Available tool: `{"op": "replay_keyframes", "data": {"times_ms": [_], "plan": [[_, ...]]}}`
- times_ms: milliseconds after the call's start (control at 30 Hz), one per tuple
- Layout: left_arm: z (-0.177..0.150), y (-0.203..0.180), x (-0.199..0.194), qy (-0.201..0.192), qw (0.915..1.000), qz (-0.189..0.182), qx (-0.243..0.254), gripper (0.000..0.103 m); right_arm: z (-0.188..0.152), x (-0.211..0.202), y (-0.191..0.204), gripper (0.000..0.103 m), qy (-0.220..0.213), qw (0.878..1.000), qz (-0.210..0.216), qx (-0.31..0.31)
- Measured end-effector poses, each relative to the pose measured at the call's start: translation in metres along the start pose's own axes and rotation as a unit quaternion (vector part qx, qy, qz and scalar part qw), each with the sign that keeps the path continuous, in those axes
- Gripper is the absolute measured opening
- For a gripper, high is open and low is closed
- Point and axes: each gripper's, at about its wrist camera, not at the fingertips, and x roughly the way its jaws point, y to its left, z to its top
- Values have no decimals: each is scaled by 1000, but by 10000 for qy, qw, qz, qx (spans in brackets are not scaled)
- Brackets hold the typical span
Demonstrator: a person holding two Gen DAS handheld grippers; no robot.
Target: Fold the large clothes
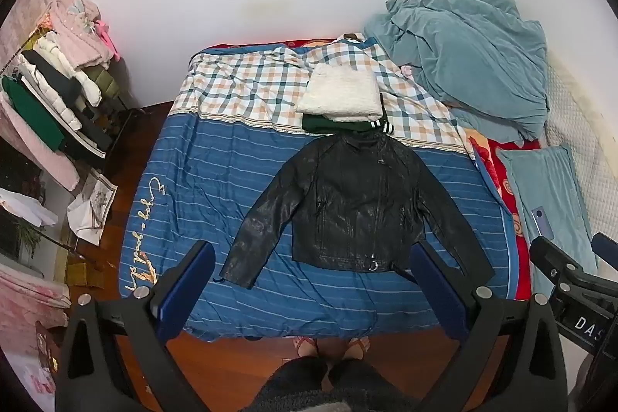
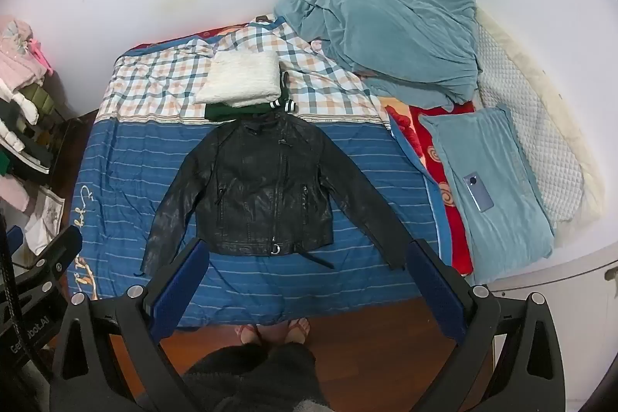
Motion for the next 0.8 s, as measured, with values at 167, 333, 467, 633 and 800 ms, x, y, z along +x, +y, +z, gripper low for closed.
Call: {"op": "replay_keyframes", "data": {"times_ms": [167,333,467,633,800], "plan": [[0,0,0,-14,10000,-9,-16,103,-1,-2,1,103,1,10000,-74,-27],[0,0,0,-18,10000,-10,-19,103,-2,-3,1,103,0,10000,-74,-34],[0,0,-1,-36,10000,-28,-36,103,-1,-5,-1,103,-8,10000,-61,-46],[-5,2,2,-55,10000,-32,-35,103,1,-7,1,103,-21,10000,-74,-52],[-4,3,0,-71,10000,-31,-44,103,-1,-4,0,103,-22,10000,-72,-52]]}}
